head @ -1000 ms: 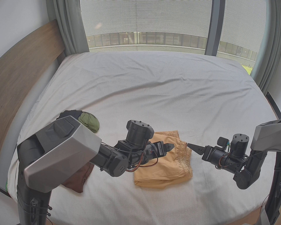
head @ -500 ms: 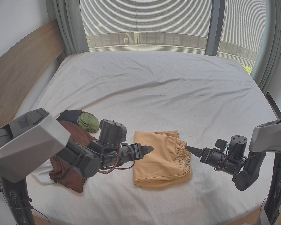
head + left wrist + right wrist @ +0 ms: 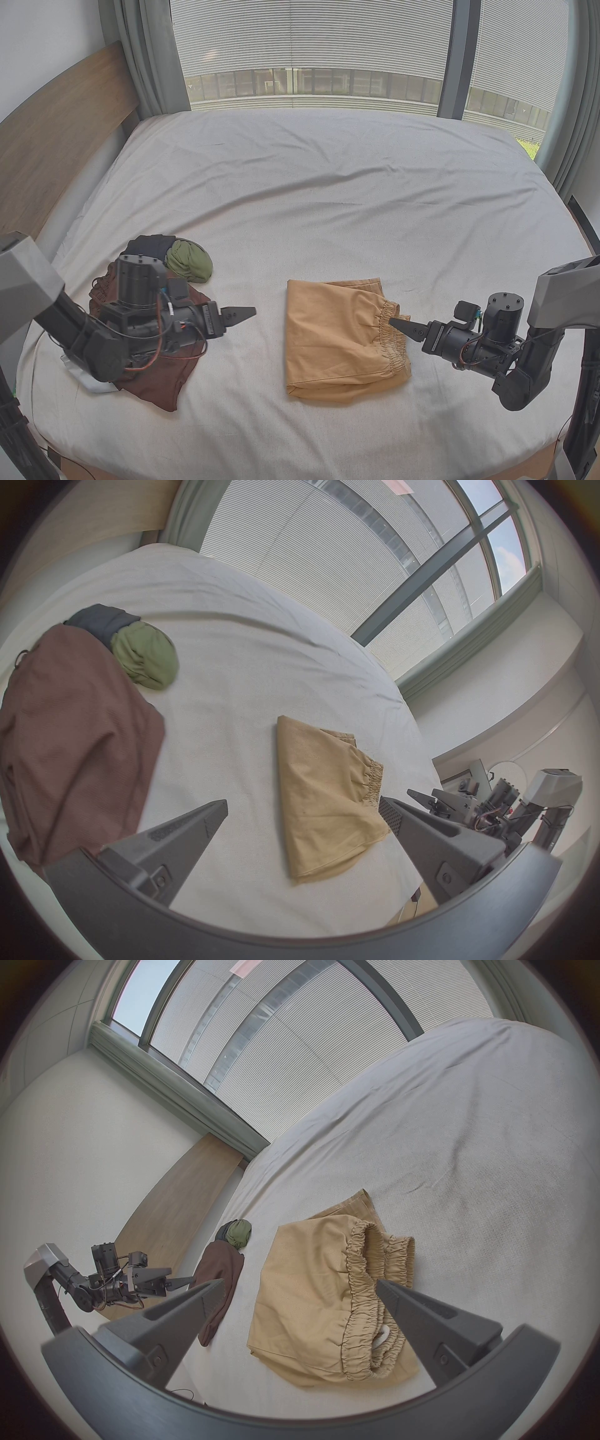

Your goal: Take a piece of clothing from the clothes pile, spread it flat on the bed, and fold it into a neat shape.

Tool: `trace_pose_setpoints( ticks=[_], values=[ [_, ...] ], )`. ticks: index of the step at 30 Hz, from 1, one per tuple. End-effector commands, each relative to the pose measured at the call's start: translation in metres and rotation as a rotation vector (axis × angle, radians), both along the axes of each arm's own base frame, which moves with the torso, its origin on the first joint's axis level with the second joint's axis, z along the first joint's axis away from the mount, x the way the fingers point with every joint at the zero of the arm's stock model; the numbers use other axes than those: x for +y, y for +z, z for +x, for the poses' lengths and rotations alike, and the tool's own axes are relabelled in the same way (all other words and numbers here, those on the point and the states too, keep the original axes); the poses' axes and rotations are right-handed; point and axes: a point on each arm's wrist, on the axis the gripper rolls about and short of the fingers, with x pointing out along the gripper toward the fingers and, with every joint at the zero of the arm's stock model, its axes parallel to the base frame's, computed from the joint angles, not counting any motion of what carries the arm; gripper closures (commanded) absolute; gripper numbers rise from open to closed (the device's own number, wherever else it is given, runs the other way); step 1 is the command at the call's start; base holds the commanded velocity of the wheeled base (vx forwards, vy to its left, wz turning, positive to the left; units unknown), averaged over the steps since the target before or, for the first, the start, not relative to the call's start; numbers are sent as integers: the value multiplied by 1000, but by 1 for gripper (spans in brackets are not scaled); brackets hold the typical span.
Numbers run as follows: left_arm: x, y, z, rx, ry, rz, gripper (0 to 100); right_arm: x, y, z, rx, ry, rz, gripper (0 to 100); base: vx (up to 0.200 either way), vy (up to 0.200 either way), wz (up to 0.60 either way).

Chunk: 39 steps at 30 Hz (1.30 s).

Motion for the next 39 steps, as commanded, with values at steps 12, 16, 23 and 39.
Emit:
trace_pose_setpoints(
  ticks=[12,16,23,39],
  values=[
    [77,15,-38,-178,-11,74,0,3,-7,-4,25,14,-12,0,0,0,0],
    [87,-2,-51,-233,-79,234,0,2,-12,-2,38,8,-16,0,0,0,0],
    [101,-27,-57,-466,-195,369,0,0,-26,0,79,0,-31,0,0,0,0],
    [106,-41,-52,-495,-238,389,0,-6,-41,-1,127,-14,-52,0,0,0,0]
  ],
)
